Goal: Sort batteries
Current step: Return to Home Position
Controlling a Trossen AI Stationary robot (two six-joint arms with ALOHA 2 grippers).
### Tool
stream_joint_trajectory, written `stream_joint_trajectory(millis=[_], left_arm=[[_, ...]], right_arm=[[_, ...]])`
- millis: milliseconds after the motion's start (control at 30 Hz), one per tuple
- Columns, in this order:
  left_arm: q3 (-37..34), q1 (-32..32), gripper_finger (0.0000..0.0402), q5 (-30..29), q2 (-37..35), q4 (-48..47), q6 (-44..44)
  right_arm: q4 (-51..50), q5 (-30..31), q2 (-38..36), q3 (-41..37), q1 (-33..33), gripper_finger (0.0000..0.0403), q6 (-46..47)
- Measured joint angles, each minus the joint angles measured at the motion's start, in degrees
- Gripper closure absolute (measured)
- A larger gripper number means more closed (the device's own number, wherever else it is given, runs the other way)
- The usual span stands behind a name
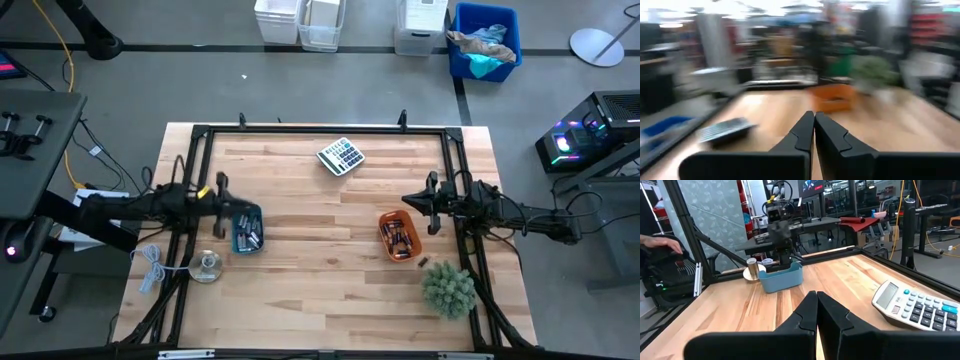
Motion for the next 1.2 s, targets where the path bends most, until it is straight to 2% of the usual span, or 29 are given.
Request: stream_joint_trajectory(millis=[67, 133, 467, 1200], left_arm=[[-0.02, -0.99, 0.0396, 5.44, 0.00, -0.84, 0.14], [-0.02, -2.32, 0.0396, 6.92, 0.00, -1.14, -3.00], [-0.02, -3.63, 0.0396, 7.76, 0.00, -1.20, -12.80], [-0.02, -3.63, 0.0396, 7.46, 0.63, -1.17, -12.83]], right_arm=[[0.00, 0.00, 0.00, 0.00, 0.00, 0.0403, 0.00], [0.00, 0.00, 0.00, 0.00, -0.01, 0.0403, 0.00], [0.00, 0.00, 0.00, 0.00, 0.00, 0.0403, 0.00], [0.00, 0.00, 0.02, -0.02, 0.00, 0.0403, 0.00]])
